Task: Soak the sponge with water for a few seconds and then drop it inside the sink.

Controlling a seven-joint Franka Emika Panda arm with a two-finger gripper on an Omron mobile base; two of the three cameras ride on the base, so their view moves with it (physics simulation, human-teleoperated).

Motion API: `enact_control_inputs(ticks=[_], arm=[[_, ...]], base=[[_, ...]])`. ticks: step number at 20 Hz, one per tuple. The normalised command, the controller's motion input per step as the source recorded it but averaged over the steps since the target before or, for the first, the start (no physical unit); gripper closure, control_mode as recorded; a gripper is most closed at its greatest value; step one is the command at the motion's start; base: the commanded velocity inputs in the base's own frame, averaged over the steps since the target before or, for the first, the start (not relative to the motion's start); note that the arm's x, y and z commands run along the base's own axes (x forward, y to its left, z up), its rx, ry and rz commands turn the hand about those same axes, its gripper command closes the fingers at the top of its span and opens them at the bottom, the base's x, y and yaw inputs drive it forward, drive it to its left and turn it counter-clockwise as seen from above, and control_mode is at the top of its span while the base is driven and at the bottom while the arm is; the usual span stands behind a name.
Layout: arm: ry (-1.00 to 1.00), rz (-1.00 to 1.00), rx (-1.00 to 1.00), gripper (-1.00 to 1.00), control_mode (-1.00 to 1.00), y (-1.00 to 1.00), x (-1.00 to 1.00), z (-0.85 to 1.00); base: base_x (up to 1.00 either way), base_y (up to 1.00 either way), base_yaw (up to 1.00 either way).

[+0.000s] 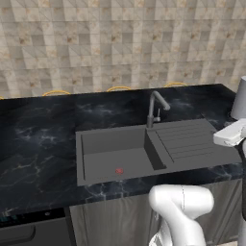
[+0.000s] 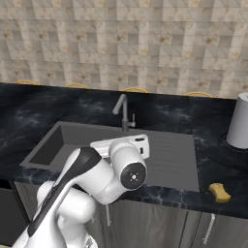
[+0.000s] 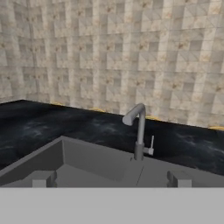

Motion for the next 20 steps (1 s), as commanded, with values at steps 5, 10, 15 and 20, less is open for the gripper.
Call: enact_control_inputs(ticks=[5, 10, 15, 20], arm=[[0.0, 0.0, 0.0, -1.0, -1.0, 0.04, 0.26, 0.0], [0.0, 0.0, 0.0, -1.0, -1.0, 0.13, 0.35, 0.0], [0.0, 0.0, 0.0, -1.0, -1.0, 0.13, 0.36, 0.0], [0.0, 0.0, 0.0, -1.0, -1.0, 0.05, 0.31, -0.17]], base=[[0.0, 0.0, 0.0], [0.0, 0.0, 0.0], [0.0, 0.0, 0.0], [0.0, 0.0, 0.0]])
